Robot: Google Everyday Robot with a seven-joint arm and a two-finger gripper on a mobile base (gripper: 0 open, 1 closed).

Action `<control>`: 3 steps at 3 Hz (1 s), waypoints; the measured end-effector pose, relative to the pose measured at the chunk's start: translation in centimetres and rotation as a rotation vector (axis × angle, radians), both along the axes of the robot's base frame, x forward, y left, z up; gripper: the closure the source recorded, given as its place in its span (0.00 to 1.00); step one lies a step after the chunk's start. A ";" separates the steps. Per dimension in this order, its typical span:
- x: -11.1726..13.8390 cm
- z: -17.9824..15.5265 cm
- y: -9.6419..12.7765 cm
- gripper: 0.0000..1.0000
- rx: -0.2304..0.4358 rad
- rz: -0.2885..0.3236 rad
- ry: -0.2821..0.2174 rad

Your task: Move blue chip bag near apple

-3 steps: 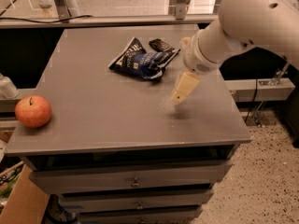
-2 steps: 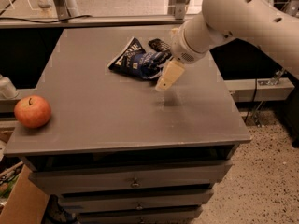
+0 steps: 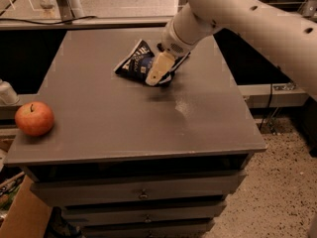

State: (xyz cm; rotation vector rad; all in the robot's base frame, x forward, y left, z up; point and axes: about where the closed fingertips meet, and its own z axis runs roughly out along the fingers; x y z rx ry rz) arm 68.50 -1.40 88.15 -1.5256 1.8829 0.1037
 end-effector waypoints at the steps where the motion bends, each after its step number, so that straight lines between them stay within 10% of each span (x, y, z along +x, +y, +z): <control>1: 0.4 -0.8 1.7 0.17 -0.023 0.005 0.059; 3: -0.1 -0.4 2.1 0.64 -0.032 0.002 0.118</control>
Offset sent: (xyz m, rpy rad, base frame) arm 0.0039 0.0223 -0.0092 -0.0542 0.1411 -0.0145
